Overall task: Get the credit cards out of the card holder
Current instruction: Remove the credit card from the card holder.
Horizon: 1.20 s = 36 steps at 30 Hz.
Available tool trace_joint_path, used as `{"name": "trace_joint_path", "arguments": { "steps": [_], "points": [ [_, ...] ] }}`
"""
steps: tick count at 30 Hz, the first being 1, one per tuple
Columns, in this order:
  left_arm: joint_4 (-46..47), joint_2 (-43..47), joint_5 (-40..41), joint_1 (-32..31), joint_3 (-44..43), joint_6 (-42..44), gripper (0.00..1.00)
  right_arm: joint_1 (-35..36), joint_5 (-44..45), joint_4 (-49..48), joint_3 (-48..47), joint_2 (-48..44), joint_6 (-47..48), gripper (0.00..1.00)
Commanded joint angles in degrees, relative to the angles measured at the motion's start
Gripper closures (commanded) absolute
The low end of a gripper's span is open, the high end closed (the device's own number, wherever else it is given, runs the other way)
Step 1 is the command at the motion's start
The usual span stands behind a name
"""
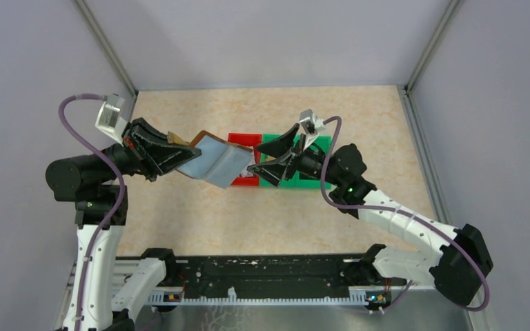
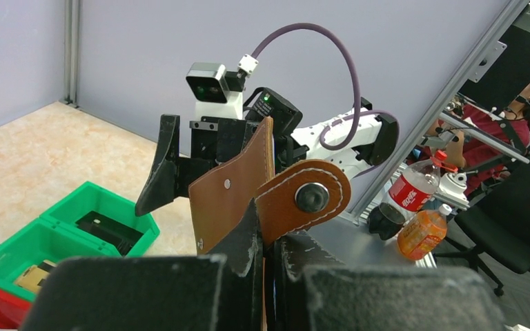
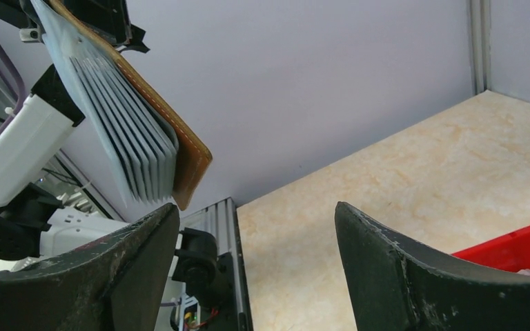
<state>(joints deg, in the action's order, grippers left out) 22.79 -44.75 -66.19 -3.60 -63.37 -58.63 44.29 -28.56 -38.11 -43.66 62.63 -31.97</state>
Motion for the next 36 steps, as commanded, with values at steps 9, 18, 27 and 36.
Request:
{"name": "trace_joint_path", "arguments": {
  "steps": [9,18,27,36],
  "points": [
    [3.1,0.7,0.2,0.3,0.8,-0.3,1.00,1.8,-3.1,-5.0,-5.2,1.4,0.8,0.20],
    [3.0,0.8,-0.4,0.3,1.3,-0.4,1.00,1.8,-0.5,-2.2,-7.3,2.0,2.3,0.20],
    [3.5,0.3,-0.5,0.3,0.9,-0.9,1.00,5.2,3.9,2.7,-11.2,3.4,7.8,0.21],
    [4.5,-0.4,-0.5,0.3,-0.3,-2.9,1.00,5.7,4.9,2.8,-12.0,4.1,10.1,0.22]
  ]
}}
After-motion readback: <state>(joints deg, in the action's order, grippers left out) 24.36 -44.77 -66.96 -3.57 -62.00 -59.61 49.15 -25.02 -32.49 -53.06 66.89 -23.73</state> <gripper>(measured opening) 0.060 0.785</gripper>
